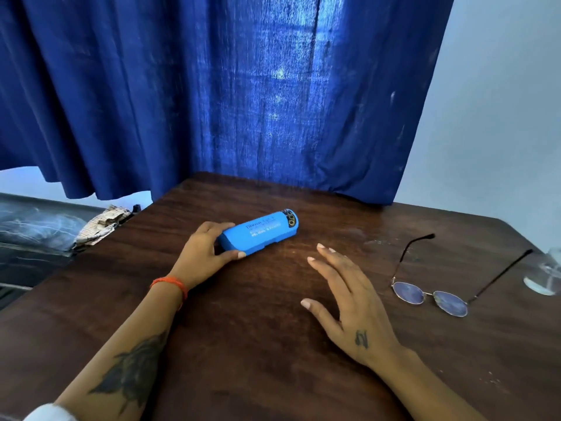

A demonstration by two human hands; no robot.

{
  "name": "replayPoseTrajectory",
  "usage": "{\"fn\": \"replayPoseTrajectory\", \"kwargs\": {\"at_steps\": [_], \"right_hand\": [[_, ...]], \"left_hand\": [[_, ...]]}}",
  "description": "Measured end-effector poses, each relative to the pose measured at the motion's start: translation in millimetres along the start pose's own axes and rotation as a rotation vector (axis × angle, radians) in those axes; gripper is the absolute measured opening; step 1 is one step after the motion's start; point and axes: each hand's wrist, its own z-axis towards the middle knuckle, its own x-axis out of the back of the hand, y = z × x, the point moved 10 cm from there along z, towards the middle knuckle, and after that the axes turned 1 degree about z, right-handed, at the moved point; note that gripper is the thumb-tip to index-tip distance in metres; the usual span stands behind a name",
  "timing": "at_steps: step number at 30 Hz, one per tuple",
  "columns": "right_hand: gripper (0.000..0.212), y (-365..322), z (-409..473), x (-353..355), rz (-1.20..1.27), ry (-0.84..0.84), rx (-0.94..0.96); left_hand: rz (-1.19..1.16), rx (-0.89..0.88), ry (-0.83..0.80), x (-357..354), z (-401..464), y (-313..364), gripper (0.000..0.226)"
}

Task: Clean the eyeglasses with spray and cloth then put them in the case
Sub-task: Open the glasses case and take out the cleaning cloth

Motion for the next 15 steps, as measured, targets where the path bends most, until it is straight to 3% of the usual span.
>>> {"fn": "replayPoseTrajectory", "kwargs": {"at_steps": [5, 11, 15], "right_hand": [[0.058, -4, 13, 6, -0.025, 0.009, 0.05], [0.077, 6, 27, -29, -0.18, -0.347, 0.127], [0.07, 12, 31, -43, -0.188, -0.379, 0.111]], "left_hand": [[-0.053, -0.12, -0.126, -19, -21, 32, 0.065], [-0.104, -0.149, -0.179, -24, -43, 41, 0.065], [-0.092, -0.169, -0.163, -24, -46, 48, 0.066]]}}
